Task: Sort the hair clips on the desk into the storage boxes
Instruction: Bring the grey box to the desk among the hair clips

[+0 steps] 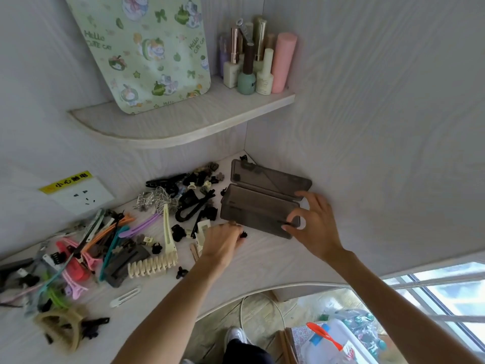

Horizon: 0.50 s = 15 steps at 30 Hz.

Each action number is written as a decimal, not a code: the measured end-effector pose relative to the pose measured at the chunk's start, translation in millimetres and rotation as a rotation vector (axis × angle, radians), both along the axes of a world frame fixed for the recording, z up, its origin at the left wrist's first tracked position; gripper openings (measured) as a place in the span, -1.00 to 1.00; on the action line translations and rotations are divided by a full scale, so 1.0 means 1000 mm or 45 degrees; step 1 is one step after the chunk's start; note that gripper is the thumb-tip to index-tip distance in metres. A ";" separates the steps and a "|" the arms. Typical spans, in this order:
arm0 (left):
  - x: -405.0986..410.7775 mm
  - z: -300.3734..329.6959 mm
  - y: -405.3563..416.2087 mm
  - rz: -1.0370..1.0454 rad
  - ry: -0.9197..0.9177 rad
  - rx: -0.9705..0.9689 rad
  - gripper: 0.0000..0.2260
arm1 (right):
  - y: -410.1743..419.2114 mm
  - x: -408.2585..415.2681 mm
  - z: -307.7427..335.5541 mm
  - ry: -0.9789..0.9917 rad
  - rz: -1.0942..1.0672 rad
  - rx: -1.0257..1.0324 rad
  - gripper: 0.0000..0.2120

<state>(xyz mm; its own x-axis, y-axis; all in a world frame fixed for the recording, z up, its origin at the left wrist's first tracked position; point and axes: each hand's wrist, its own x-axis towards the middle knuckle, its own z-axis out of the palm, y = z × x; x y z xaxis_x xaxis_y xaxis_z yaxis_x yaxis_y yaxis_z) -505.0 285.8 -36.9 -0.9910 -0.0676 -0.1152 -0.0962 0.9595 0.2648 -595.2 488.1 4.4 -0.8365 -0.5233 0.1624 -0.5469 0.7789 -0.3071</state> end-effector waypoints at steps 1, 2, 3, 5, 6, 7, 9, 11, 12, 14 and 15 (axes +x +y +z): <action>0.004 0.002 -0.001 -0.022 -0.009 0.022 -0.75 | 0.001 0.002 -0.002 -0.002 0.014 0.029 -0.82; 0.009 0.006 -0.004 -0.044 0.023 0.045 -0.74 | 0.000 0.005 -0.003 -0.004 0.026 0.050 -0.82; 0.015 0.013 -0.006 -0.062 0.117 0.072 -0.74 | 0.000 0.007 -0.003 -0.012 0.039 0.062 -0.81; 0.023 0.031 -0.014 -0.075 0.428 0.093 -0.75 | 0.002 0.010 -0.005 -0.012 0.076 0.079 -0.79; 0.023 0.040 -0.019 -0.057 0.554 0.093 -0.76 | 0.003 0.013 -0.007 -0.014 0.091 0.095 -0.78; 0.019 0.047 -0.024 -0.034 0.620 0.081 -0.77 | 0.003 0.016 -0.009 -0.028 0.097 0.103 -0.78; 0.004 0.057 -0.031 -0.022 0.586 -0.001 -0.76 | 0.000 0.022 -0.010 -0.068 0.075 0.111 -0.72; -0.013 0.057 -0.031 -0.044 0.406 -0.067 -0.73 | -0.002 0.026 -0.009 -0.147 0.028 0.117 -0.66; -0.021 0.054 -0.029 -0.063 0.313 -0.092 -0.72 | -0.003 0.025 -0.005 -0.176 -0.003 0.097 -0.67; -0.031 0.048 -0.024 -0.085 0.153 -0.155 -0.66 | -0.006 0.020 0.002 -0.107 -0.040 0.061 -0.81; -0.034 0.044 -0.024 -0.085 0.109 -0.181 -0.60 | -0.007 0.017 0.004 -0.032 -0.042 0.088 -0.78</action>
<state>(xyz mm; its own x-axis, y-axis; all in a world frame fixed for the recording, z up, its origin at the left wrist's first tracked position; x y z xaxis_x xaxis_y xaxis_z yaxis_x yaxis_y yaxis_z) -538.7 262.0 7.2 -0.9996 -0.0113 -0.0242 -0.0143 0.9914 0.1303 -578.7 481.2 8.2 -0.8567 -0.5050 0.1055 -0.5137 0.8161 -0.2648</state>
